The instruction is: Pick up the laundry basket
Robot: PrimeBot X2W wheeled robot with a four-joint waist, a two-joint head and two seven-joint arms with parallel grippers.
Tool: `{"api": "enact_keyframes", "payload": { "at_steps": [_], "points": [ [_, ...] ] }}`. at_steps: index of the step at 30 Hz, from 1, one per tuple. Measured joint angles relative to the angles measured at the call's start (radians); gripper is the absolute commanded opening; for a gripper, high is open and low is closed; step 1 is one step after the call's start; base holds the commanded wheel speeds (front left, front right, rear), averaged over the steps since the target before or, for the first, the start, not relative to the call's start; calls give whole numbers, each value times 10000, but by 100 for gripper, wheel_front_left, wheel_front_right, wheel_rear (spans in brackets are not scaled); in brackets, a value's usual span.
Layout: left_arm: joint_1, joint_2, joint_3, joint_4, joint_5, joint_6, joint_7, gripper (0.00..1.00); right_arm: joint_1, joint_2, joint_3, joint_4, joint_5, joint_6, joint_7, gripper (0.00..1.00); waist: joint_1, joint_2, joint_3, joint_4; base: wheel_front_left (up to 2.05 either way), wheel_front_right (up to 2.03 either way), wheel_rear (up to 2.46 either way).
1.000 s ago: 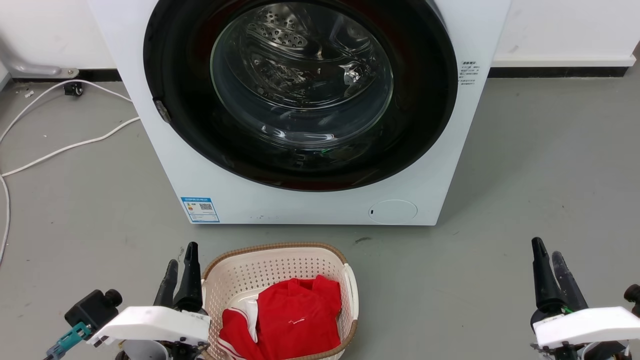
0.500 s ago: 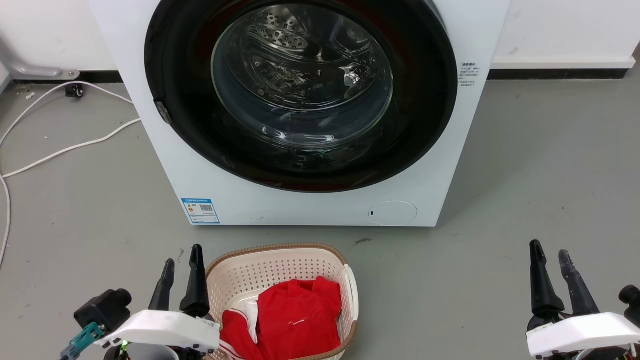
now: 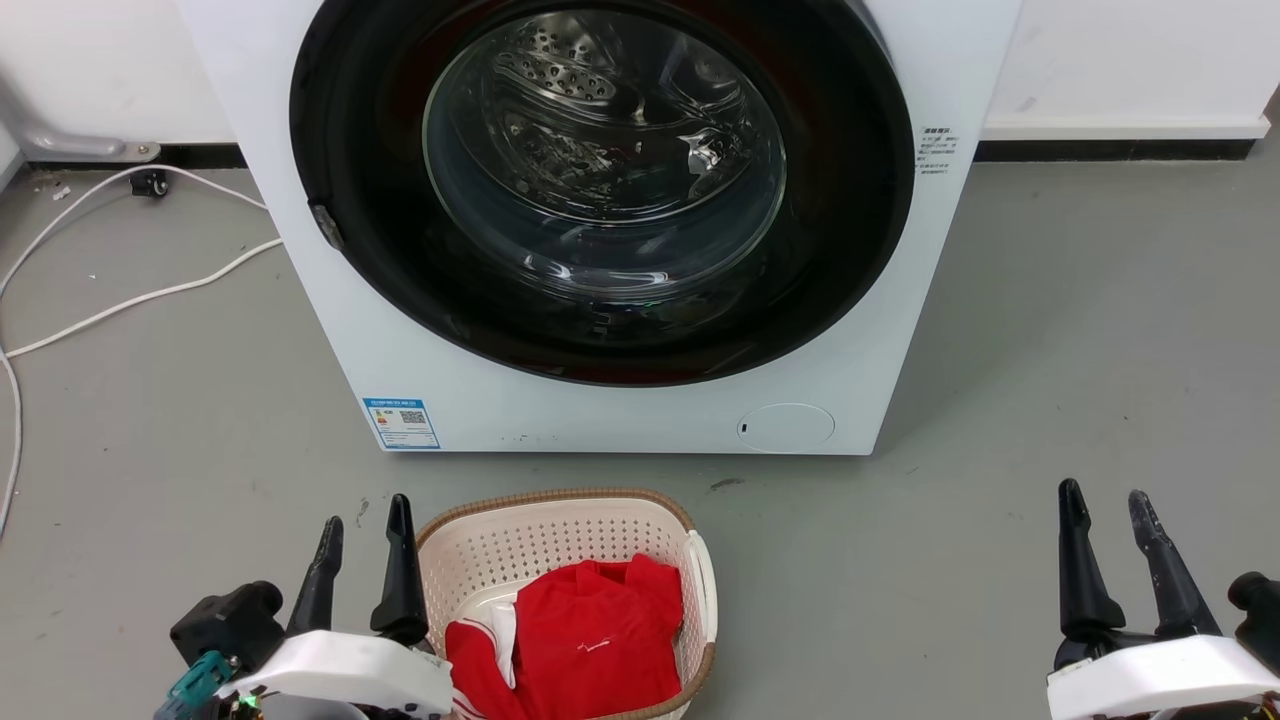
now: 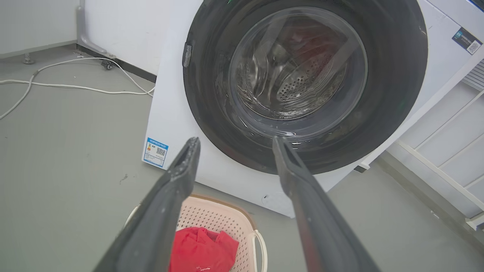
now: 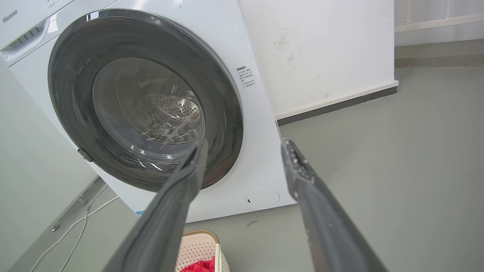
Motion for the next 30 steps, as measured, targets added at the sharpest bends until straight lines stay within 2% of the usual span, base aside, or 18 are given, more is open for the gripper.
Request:
{"api": "enact_keyframes", "payload": {
  "at_steps": [9,30],
  "points": [
    [136,10,-21,-84,892,105,-226,100,199,-2,-21,-163,-1016,0,-249,100,0,0,-34,16,0,0,0],
    [380,-17,17,-88,2585,17,-704,100,545,-4,-10,-485,-2886,0,-698,100,0,0,-130,94,0,0,0]
  ]
}}
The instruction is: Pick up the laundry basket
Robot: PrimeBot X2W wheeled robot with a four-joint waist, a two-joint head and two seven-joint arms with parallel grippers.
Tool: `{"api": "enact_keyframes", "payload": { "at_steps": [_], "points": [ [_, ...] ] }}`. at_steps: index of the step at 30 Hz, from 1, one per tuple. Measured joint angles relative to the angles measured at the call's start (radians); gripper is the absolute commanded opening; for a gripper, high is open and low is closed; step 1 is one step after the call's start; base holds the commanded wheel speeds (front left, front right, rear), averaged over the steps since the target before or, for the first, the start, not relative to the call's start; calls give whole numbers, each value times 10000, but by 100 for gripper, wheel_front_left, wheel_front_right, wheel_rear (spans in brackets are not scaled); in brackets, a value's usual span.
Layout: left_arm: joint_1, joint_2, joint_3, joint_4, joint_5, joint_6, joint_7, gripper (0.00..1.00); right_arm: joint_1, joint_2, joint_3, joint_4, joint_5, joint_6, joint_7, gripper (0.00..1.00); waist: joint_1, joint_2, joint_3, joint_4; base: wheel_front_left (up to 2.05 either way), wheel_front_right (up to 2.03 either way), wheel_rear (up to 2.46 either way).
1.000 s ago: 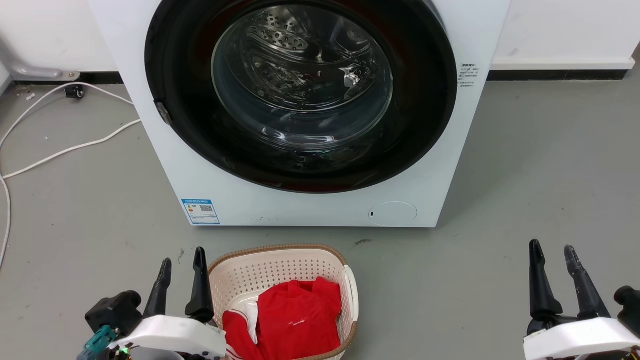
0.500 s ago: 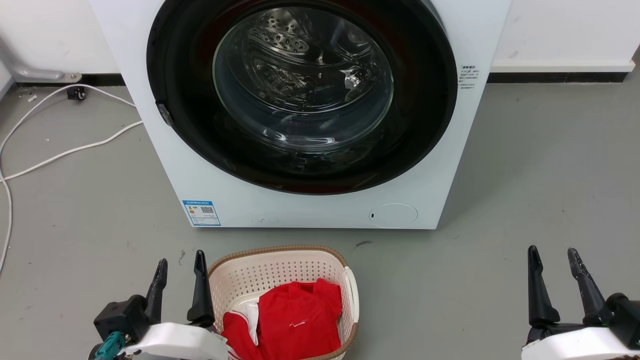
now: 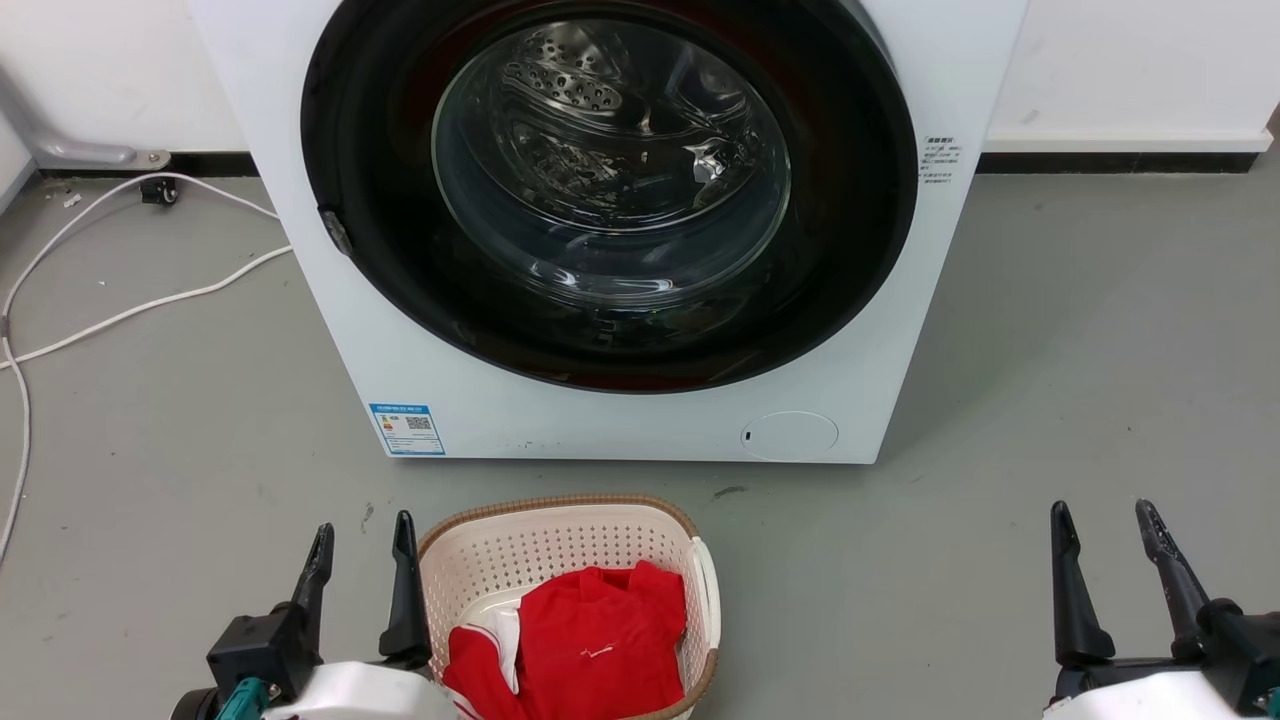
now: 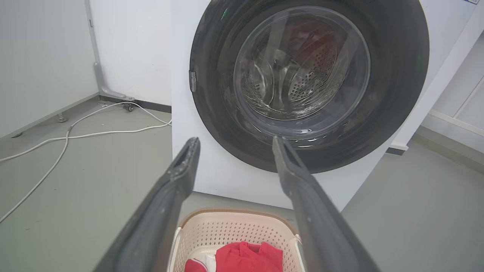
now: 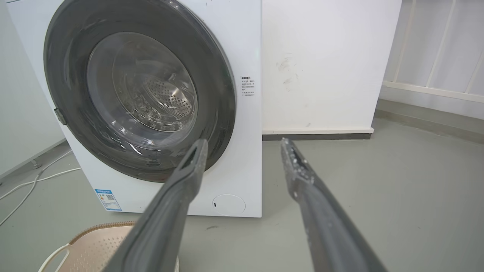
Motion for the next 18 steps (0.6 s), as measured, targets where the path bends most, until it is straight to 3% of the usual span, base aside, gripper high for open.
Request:
{"api": "enact_keyframes", "payload": {
  "at_steps": [18],
  "points": [
    [148,-17,48,140,1183,-6,-324,100,249,-6,-127,-155,-999,2,-353,100,0,0,-57,24,0,0,0]
  ]
}}
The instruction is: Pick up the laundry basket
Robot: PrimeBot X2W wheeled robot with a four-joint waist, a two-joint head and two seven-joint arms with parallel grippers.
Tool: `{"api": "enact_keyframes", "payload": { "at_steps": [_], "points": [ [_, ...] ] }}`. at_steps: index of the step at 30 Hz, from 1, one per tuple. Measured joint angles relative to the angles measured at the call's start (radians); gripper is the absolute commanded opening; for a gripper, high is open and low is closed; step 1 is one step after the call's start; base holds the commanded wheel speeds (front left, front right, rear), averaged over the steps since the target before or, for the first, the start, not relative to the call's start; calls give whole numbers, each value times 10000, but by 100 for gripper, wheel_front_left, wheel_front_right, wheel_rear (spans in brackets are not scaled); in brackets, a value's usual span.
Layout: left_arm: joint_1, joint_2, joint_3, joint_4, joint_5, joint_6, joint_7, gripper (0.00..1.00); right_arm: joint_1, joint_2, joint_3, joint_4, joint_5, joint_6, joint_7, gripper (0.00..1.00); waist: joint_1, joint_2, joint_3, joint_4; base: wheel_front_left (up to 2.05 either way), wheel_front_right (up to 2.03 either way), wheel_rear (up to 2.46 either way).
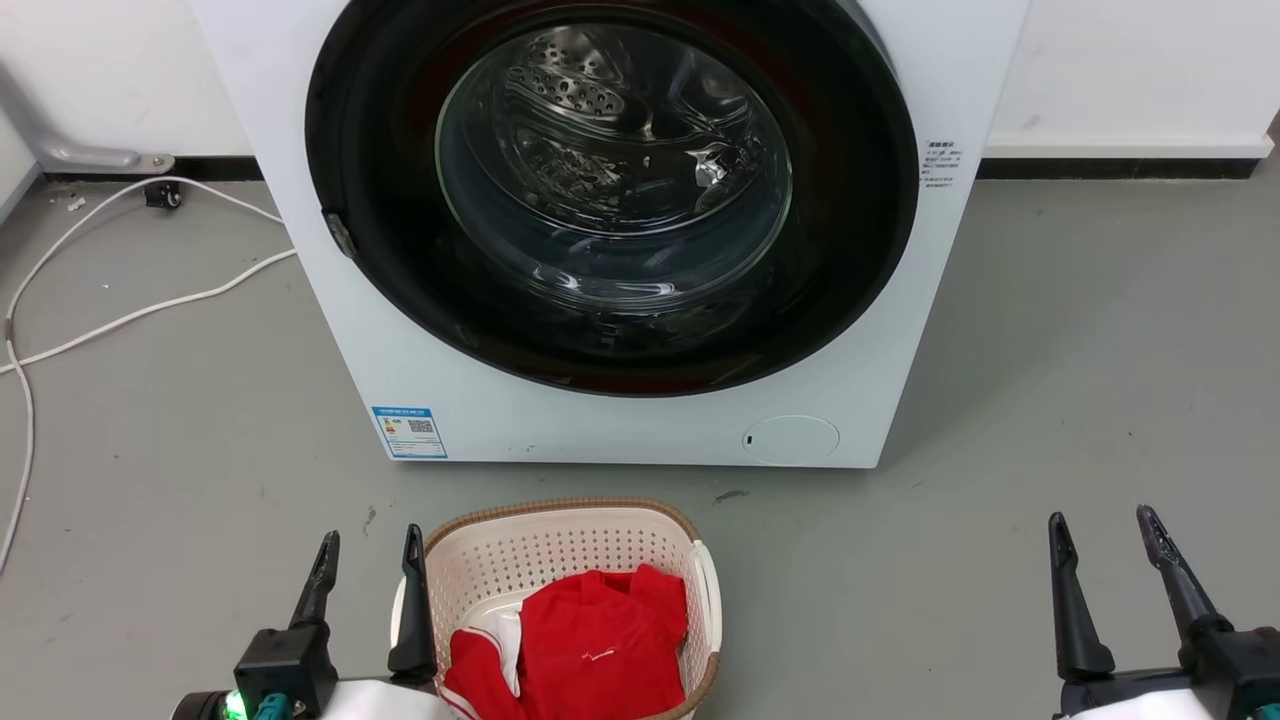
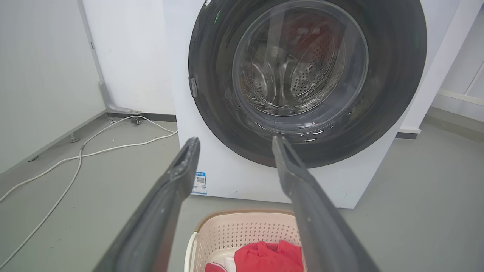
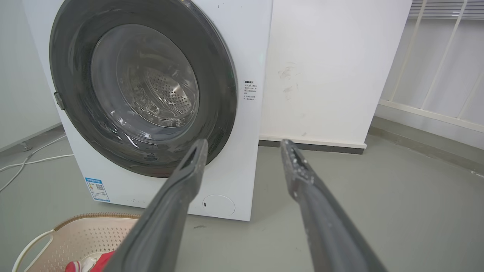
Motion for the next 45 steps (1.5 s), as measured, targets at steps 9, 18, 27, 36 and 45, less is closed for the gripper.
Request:
{"api": "enact_keyframes", "payload": {
  "at_steps": [9,18,27,36,45],
  "points": [
    [91,0,-23,115,493,46,-159,100,80,0,-2,-38,-476,0,-159,100,0,0,-77,20,0,0,0],
    [93,0,-21,209,449,42,-159,100,100,0,-25,59,-311,0,-159,100,0,0,-106,56,0,0,0],
    [110,0,46,219,477,90,-161,100,101,-4,54,69,-240,0,-159,100,0,0,-64,51,0,0,0],
    [85,-4,284,897,374,242,-161,100,-81,-8,1068,721,81,0,-161,100,0,0,286,39,0,0,0],
    [-944,-12,884,2038,274,159,-161,100,-1513,-209,2259,1845,201,0,-159,100,2,0,1424,136,0,0,0]
  ]
}}
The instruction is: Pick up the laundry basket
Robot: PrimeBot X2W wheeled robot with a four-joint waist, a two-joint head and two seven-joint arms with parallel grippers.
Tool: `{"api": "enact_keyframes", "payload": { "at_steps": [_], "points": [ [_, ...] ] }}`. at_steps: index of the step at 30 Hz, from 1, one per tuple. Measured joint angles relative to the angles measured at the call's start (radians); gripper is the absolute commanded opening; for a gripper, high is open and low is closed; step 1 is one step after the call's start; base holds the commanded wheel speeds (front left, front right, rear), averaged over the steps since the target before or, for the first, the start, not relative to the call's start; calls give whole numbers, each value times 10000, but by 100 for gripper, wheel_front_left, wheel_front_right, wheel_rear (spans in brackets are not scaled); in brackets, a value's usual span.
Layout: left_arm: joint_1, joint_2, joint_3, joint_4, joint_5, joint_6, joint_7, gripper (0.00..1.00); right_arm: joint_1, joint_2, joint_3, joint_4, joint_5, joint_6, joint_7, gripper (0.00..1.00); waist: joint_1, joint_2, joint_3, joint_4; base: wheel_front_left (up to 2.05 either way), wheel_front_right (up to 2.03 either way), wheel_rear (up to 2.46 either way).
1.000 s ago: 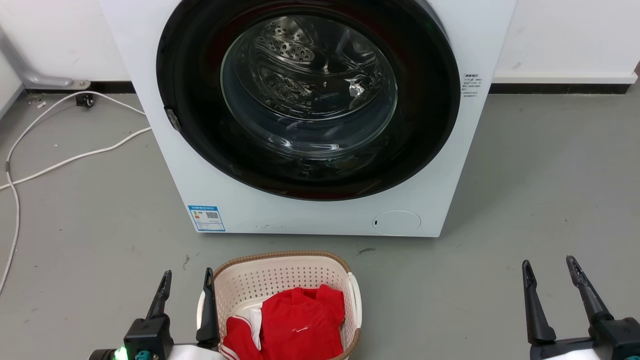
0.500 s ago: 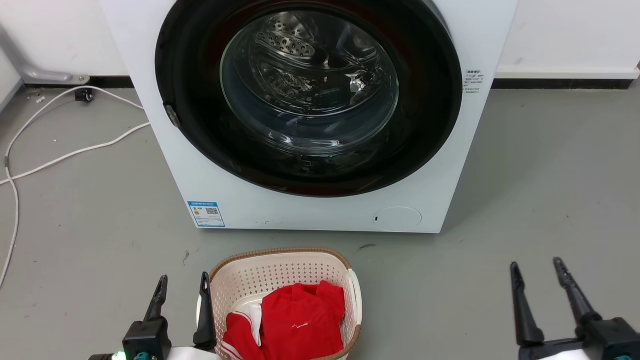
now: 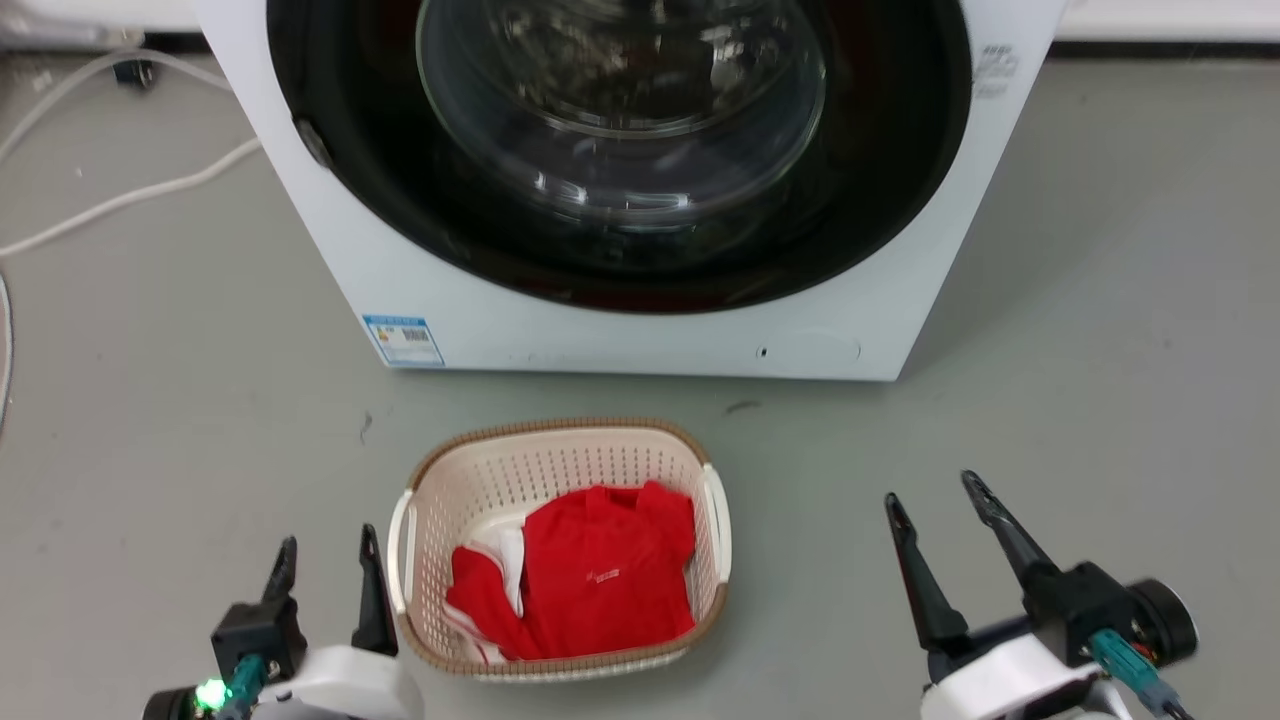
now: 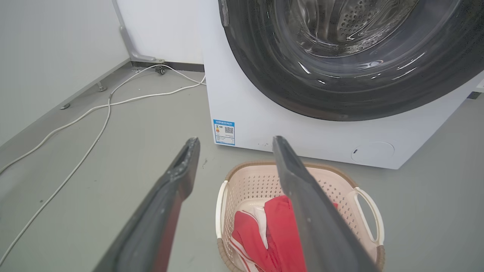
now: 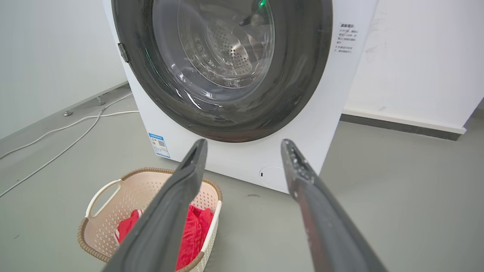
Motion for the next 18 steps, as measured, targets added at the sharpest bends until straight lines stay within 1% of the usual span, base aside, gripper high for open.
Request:
{"api": "enact_keyframes", "payload": {
  "at_steps": [8,18],
  "points": [
    [-1171,4,384,1066,159,-38,0,100,-1511,-621,1465,1522,539,0,-2,100,1,0,1400,64,0,0,0],
    [-2810,27,556,2619,439,31,0,100,-3713,-986,3085,3480,1066,2,0,100,1,0,3123,-63,0,0,0]
  ]
}}
